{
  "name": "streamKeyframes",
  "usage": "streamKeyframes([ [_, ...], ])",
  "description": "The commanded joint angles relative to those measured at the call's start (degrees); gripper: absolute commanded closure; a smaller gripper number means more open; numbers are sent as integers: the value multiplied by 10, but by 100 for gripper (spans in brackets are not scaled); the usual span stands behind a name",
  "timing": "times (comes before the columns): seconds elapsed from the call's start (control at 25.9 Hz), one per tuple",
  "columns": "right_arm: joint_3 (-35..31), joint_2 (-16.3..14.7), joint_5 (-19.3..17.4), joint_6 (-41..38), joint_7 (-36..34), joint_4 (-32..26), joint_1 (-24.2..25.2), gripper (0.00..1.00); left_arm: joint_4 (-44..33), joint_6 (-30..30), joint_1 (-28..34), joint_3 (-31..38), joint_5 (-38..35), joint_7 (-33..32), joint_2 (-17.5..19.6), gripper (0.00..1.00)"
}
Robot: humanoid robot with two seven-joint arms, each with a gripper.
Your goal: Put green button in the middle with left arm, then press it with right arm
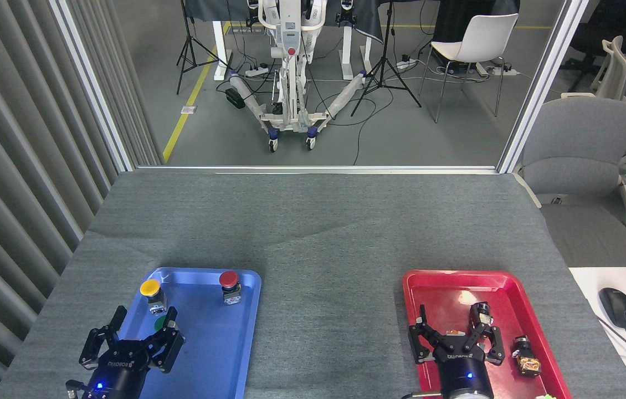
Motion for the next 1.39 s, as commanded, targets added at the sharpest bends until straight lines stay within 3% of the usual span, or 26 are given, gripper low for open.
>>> streamKeyframes([
  [0.0,0,0,0,0,0,0,0,0,2,-1,0,0,1,0,1,1],
  [1.35,0,0,0,1,0,0,0,0,2,-1,1,0,1,2,-3,1],
])
